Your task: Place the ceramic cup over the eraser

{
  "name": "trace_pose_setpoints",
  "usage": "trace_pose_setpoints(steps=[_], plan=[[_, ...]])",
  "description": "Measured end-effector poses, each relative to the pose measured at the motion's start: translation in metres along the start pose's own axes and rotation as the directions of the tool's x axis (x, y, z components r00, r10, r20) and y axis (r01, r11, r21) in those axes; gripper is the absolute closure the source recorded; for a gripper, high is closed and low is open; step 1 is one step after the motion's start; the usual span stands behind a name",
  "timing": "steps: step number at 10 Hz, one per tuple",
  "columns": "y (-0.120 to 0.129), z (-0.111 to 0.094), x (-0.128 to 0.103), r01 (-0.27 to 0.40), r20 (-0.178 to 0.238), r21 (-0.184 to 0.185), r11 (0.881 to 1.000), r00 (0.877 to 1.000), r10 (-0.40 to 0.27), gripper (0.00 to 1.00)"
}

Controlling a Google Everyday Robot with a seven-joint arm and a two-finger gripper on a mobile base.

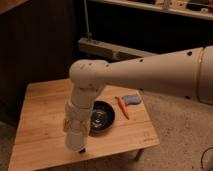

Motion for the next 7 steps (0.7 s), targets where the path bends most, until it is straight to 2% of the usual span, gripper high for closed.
trace_pose_setpoints(steps=[3,7], plan=[[-0.006,0.013,0.008,0.019,0.007,-0.005,1.0,1.0,-0.019,1.0],[0.003,0.026,0.022,-0.019,0.012,-0.036,0.999,1.0,0.019,1.0]])
